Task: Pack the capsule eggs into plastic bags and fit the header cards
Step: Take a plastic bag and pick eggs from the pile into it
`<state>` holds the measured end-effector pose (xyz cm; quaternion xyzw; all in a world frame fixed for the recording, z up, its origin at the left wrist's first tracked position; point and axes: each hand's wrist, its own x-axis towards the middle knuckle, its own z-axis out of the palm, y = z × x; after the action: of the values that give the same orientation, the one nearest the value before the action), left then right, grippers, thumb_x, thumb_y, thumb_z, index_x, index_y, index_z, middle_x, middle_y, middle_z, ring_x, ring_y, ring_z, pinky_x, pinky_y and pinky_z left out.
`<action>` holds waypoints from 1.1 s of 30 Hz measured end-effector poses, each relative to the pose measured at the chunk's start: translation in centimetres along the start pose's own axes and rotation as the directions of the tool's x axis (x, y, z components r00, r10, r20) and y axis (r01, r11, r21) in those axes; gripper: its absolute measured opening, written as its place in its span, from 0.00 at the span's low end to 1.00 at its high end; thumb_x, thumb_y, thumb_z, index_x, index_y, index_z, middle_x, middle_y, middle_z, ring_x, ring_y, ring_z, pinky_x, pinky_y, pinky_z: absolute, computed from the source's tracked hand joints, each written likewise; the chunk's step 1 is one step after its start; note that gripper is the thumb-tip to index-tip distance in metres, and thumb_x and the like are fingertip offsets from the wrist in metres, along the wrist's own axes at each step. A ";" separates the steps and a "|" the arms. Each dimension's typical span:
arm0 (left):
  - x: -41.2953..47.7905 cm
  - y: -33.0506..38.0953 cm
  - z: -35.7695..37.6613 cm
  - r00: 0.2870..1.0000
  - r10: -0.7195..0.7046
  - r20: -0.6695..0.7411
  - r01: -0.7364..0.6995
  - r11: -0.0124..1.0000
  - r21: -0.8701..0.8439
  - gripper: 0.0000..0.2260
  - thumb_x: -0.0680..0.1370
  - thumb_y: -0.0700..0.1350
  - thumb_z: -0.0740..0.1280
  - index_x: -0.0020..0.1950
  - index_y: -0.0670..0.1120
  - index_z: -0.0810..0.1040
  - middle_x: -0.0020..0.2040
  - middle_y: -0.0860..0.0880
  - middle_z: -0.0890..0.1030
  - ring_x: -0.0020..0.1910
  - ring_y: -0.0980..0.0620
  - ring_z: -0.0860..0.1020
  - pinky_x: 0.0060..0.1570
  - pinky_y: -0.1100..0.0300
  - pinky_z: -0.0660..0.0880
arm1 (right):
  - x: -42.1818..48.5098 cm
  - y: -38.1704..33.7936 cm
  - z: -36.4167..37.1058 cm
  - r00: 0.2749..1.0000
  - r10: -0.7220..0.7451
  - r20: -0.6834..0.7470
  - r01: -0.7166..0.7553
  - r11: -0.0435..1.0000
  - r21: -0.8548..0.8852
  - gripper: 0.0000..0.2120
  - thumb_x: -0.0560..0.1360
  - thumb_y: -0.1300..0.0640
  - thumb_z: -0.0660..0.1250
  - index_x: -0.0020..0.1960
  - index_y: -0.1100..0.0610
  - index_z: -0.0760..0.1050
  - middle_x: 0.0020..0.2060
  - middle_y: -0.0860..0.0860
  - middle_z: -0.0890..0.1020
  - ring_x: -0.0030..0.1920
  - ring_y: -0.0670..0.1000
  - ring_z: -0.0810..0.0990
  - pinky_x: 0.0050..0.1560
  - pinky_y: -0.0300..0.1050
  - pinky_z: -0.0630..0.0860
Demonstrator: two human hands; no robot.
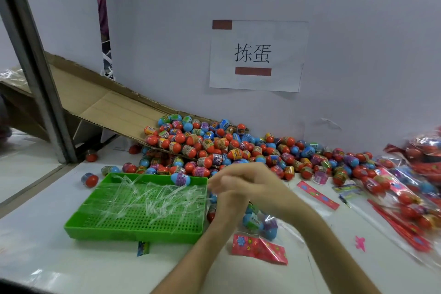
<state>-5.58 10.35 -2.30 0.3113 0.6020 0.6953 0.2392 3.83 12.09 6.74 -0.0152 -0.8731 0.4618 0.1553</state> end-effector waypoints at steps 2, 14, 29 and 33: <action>-0.3 0.1 -0.4 1.000 0.000 0.010 0.000 0.998 -0.056 0.15 0.75 0.30 0.64 0.41 0.47 0.85 0.33 0.44 0.83 0.36 0.49 0.85 0.40 0.56 0.82 | -0.7 1.3 -3.2 0.963 0.031 -0.268 -0.004 0.995 0.099 0.13 0.83 0.62 0.63 0.53 0.51 0.84 0.46 0.48 0.88 0.49 0.50 0.87 0.49 0.39 0.82; -0.3 1.5 -1.2 0.993 -0.119 0.001 0.112 0.935 -0.336 0.09 0.83 0.34 0.65 0.60 0.41 0.82 0.52 0.42 0.88 0.52 0.44 0.87 0.51 0.54 0.82 | -4.8 9.9 -5.8 0.799 0.533 -0.279 -0.409 0.821 0.399 0.30 0.67 0.37 0.72 0.65 0.49 0.76 0.55 0.51 0.85 0.51 0.50 0.86 0.48 0.45 0.82; 0.0 1.7 -1.2 0.984 -0.159 0.087 0.181 0.867 -0.463 0.16 0.81 0.46 0.70 0.69 0.50 0.78 0.58 0.46 0.87 0.52 0.46 0.86 0.51 0.48 0.84 | -3.6 8.9 -4.0 0.695 0.549 -0.464 -0.263 0.795 0.546 0.06 0.79 0.62 0.70 0.46 0.57 0.86 0.41 0.53 0.87 0.40 0.49 0.86 0.36 0.40 0.80; -0.6 2.2 -0.9 0.913 -0.266 0.308 0.352 0.897 -0.266 0.21 0.77 0.58 0.71 0.68 0.52 0.79 0.62 0.48 0.85 0.60 0.42 0.84 0.51 0.42 0.84 | -3.9 8.9 -4.6 0.643 0.562 -0.520 -0.216 0.785 0.581 0.05 0.79 0.62 0.69 0.48 0.59 0.84 0.42 0.55 0.86 0.43 0.53 0.85 0.36 0.42 0.80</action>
<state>-5.69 8.94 -0.30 0.2581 0.4876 0.6877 0.4719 7.77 20.25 0.95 -0.3359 -0.5926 0.6430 0.3501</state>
